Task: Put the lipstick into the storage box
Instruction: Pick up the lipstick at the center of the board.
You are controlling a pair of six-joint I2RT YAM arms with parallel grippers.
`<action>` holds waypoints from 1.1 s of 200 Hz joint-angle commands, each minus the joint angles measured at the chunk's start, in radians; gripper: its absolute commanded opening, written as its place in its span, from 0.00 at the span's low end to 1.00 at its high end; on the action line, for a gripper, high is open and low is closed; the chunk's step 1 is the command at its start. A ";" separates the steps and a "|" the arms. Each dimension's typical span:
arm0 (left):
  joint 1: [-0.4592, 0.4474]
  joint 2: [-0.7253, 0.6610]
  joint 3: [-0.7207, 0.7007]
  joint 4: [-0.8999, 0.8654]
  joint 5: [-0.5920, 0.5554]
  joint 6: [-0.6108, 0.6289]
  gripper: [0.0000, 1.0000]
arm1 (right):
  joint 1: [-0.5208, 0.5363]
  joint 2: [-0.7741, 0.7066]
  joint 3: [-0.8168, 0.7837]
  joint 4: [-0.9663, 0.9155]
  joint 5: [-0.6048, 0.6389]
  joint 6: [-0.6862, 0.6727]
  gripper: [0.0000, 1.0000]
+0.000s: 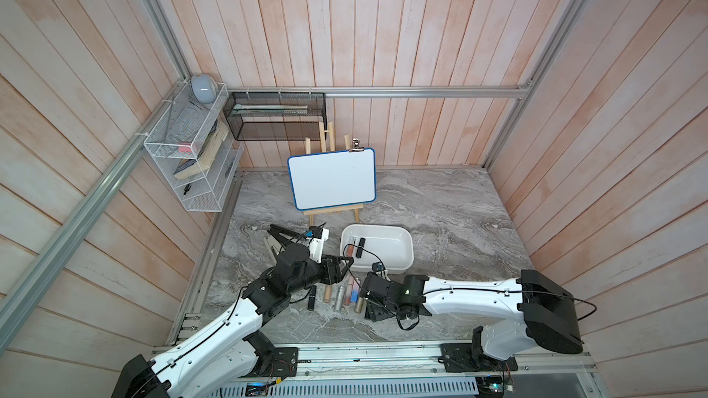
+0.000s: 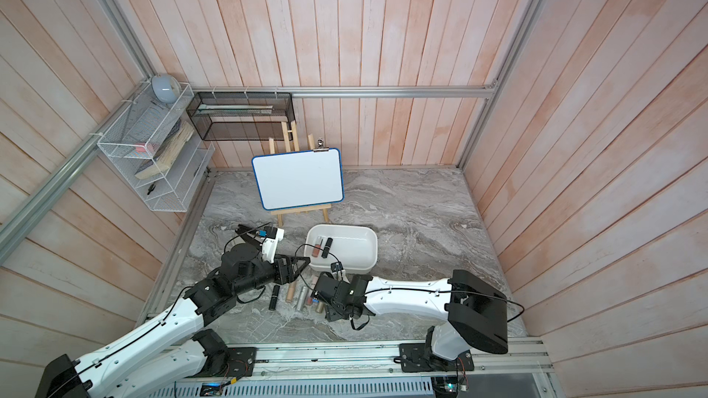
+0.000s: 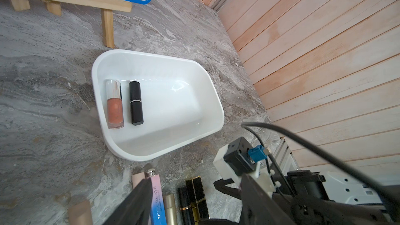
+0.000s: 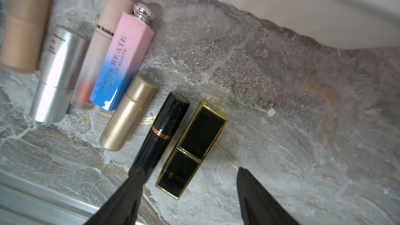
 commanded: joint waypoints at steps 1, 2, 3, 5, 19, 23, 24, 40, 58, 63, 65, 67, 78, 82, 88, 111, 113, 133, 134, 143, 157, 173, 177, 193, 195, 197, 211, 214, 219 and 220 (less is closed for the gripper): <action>0.005 0.002 -0.011 0.028 0.014 -0.007 0.70 | 0.005 0.004 -0.017 -0.006 0.014 0.016 0.73; 0.005 0.002 -0.011 0.028 0.014 -0.007 0.70 | 0.005 0.004 -0.017 -0.006 0.014 0.016 0.73; 0.005 0.001 -0.011 0.028 0.015 -0.007 0.70 | 0.005 0.005 -0.017 -0.006 0.014 0.016 0.73; 0.005 0.000 -0.012 0.028 0.014 -0.008 0.70 | 0.006 0.006 -0.017 -0.007 0.016 0.017 0.73; 0.005 -0.004 -0.015 0.026 0.014 -0.010 0.70 | 0.006 0.011 -0.018 -0.009 0.018 0.017 0.73; 0.005 -0.005 -0.016 0.026 0.015 -0.010 0.70 | 0.005 0.013 -0.018 -0.009 0.017 0.018 0.73; 0.005 -0.006 -0.016 0.026 0.015 -0.011 0.70 | 0.005 0.013 -0.018 -0.010 0.017 0.017 0.73; 0.005 -0.011 -0.017 0.023 0.012 -0.011 0.70 | 0.005 0.020 -0.019 -0.006 0.019 0.017 0.73; 0.004 -0.016 -0.019 0.020 0.012 -0.013 0.70 | 0.005 0.029 -0.019 -0.005 0.019 0.016 0.72; 0.005 -0.015 -0.020 0.019 0.012 -0.013 0.70 | 0.005 0.030 -0.019 -0.004 0.018 0.017 0.73; 0.005 -0.016 -0.020 0.019 0.012 -0.013 0.70 | 0.005 0.031 -0.019 -0.003 0.018 0.016 0.72; 0.005 -0.017 -0.019 0.019 0.011 -0.013 0.70 | 0.005 0.032 -0.019 -0.003 0.018 0.016 0.72; 0.005 -0.018 -0.022 0.018 0.011 -0.013 0.70 | 0.005 0.035 -0.020 -0.004 0.021 0.014 0.72; 0.005 -0.018 -0.022 0.018 0.011 -0.013 0.70 | 0.004 0.035 -0.020 -0.003 0.020 0.015 0.72; 0.005 -0.019 -0.024 0.019 0.011 -0.015 0.70 | 0.004 0.036 -0.024 -0.003 0.020 0.016 0.72; 0.005 -0.018 -0.028 0.022 0.011 -0.018 0.70 | 0.002 0.036 -0.031 -0.005 0.021 0.015 0.71; 0.005 -0.020 -0.028 0.023 0.012 -0.018 0.70 | 0.002 0.035 -0.032 -0.005 0.021 0.014 0.71; 0.005 -0.019 -0.030 0.025 0.012 -0.018 0.70 | 0.000 0.029 -0.039 -0.008 0.023 0.016 0.69; 0.005 -0.019 -0.031 0.025 0.011 -0.018 0.70 | -0.001 0.029 -0.039 -0.009 0.023 0.016 0.69; 0.005 -0.019 -0.031 0.027 0.012 -0.018 0.70 | -0.002 0.025 -0.044 -0.009 0.024 0.016 0.69; 0.005 -0.015 -0.031 0.031 0.014 -0.018 0.70 | -0.005 0.017 -0.051 -0.013 0.026 0.019 0.68; 0.005 -0.012 -0.031 0.034 0.015 -0.020 0.71 | -0.008 0.011 -0.055 -0.020 0.031 0.020 0.67; 0.004 -0.012 -0.033 0.035 0.015 -0.021 0.70 | -0.008 0.009 -0.057 -0.022 0.031 0.020 0.67; 0.005 -0.010 -0.035 0.038 0.015 -0.022 0.70 | -0.008 0.006 -0.058 -0.021 0.033 0.020 0.63; 0.005 -0.010 -0.036 0.038 0.016 -0.022 0.70 | -0.008 0.006 -0.059 -0.020 0.032 0.020 0.63; 0.005 -0.010 -0.036 0.039 0.016 -0.022 0.70 | -0.008 0.006 -0.060 -0.019 0.031 0.020 0.62; 0.005 -0.011 -0.039 0.042 0.016 -0.025 0.70 | -0.008 0.008 -0.062 -0.011 0.025 0.018 0.59; 0.005 -0.010 -0.039 0.041 0.017 -0.025 0.70 | -0.008 0.010 -0.063 -0.008 0.024 0.017 0.59; 0.005 -0.010 -0.041 0.041 0.017 -0.026 0.70 | -0.008 0.013 -0.063 -0.006 0.021 0.016 0.58; 0.005 -0.010 -0.041 0.041 0.017 -0.026 0.70 | -0.008 0.013 -0.063 -0.006 0.021 0.016 0.57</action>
